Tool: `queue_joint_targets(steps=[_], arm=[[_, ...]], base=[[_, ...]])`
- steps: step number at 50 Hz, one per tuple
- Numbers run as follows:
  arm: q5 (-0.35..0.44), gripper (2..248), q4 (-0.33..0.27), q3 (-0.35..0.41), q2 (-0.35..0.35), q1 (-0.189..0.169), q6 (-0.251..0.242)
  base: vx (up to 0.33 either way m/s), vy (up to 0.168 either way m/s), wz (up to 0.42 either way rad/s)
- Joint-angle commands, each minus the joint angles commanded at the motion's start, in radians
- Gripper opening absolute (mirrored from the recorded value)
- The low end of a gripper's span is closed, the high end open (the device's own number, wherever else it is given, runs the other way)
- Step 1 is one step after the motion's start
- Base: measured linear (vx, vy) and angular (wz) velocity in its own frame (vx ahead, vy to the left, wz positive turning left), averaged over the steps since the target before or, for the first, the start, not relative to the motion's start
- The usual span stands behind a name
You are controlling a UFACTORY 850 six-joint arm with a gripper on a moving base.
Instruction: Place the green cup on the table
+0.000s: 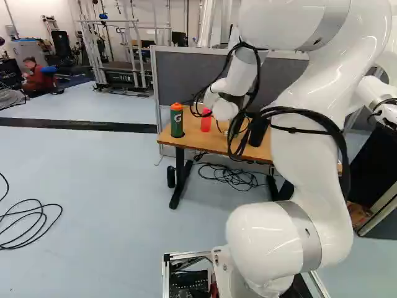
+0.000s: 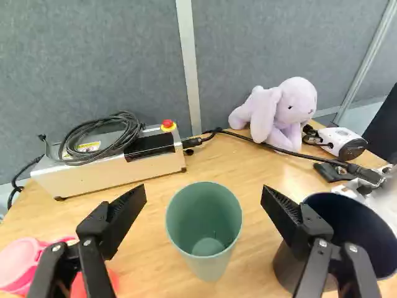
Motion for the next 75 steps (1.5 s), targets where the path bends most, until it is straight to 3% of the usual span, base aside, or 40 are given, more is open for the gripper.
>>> queue_joint_targets(steps=[23,51,75], arm=[[0.000,247,0.000,0.001,0.050,0.000,0.000],[0.000,247,-0.003,0.004,0.057,0.000,0.001],[0.000,247,-0.053,0.051,0.093,0.001,0.019]], base=[[0.000,0.000,0.000],[0.000,0.000,0.000],[0.000,0.000,0.000]])
